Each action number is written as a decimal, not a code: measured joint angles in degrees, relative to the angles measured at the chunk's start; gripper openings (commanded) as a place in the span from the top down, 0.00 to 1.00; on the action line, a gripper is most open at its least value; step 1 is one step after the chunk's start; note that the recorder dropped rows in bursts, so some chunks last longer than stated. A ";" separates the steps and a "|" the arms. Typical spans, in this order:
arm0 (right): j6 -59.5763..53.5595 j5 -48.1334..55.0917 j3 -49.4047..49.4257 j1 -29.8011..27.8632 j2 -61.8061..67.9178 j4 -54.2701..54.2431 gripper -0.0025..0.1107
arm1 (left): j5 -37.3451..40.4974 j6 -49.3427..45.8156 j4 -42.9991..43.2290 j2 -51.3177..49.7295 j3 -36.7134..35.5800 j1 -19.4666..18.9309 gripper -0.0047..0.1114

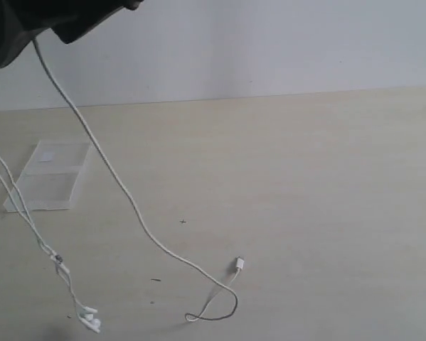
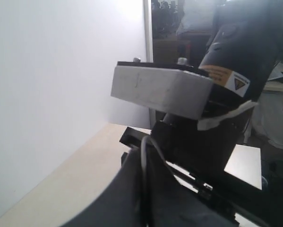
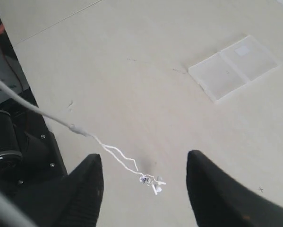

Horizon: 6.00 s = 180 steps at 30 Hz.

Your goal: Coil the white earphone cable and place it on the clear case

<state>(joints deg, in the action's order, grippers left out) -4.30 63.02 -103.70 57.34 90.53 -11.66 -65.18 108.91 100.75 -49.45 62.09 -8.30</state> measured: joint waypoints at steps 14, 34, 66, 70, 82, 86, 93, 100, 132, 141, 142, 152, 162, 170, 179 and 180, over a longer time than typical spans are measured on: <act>0.80 -5.71 10.70 0.00 -6.91 -0.08 0.57 | 0.36 0.00 0.00 0.00 0.00 0.00 0.96; 3.21 -11.22 12.98 0.00 -12.74 9.49 0.98 | 0.59 0.48 0.00 0.00 0.00 0.00 0.96; 3.50 -17.86 0.02 0.00 -13.68 2.63 0.98 | 7.39 0.48 -4.94 -0.75 -1.88 0.00 0.73; 3.50 -18.11 -0.27 0.00 -13.68 2.41 0.98 | 7.28 0.48 -4.82 -0.75 -1.88 0.00 0.52; 0.23 -19.99 -1.41 0.00 -13.68 1.08 0.98 | 6.14 0.48 -4.46 -0.75 -1.88 0.00 0.47; -0.56 -20.38 -4.25 0.00 -13.68 0.95 0.98 | 6.14 0.48 -4.46 -0.75 -1.88 0.00 0.47; -1.42 -22.81 -7.68 0.00 -13.68 -0.72 0.98 | 6.14 0.48 -5.20 -0.75 -1.88 0.00 0.47; -4.09 -24.24 -7.82 0.00 -13.68 -3.42 0.98 | 6.04 0.48 -8.21 -0.75 -1.88 0.00 0.47; -9.12 -30.90 -7.82 0.00 -13.22 -11.08 0.98 | -1.33 -12.01 -6.14 -0.75 -15.50 3.65 0.35; -9.24 -31.75 -7.82 0.00 -13.15 -11.89 0.98 | -0.72 -14.47 -8.25 -0.75 -18.58 5.96 0.35; -9.24 -32.03 -7.82 0.00 -12.99 -12.01 0.98 | -0.56 -14.59 -8.39 -0.75 -18.75 5.96 0.35; -9.44 -33.32 -7.82 0.00 -11.90 -13.47 0.98 | 0.05 -16.50 -11.50 -0.75 -19.26 5.96 0.36; -9.57 -33.45 -7.82 0.00 -11.89 -13.90 0.98 | 0.09 -16.98 -12.02 -0.85 -19.26 5.96 0.36; -10.54 -33.54 -7.82 0.00 -11.89 -15.33 0.98 | 0.09 -17.14 -14.31 -4.50 -19.26 6.09 0.36; -10.76 -33.68 -7.82 0.00 -11.89 -15.56 0.98 | 0.18 -19.26 -14.66 -7.88 -19.26 10.99 0.36; -10.76 -33.68 -7.82 0.00 -11.89 -15.56 0.98 | 0.31 -20.10 -14.66 -8.36 -19.26 12.55 0.36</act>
<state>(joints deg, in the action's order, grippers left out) -15.06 29.34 -111.52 57.34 78.64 -27.22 -64.86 88.81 86.08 -57.81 42.82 4.25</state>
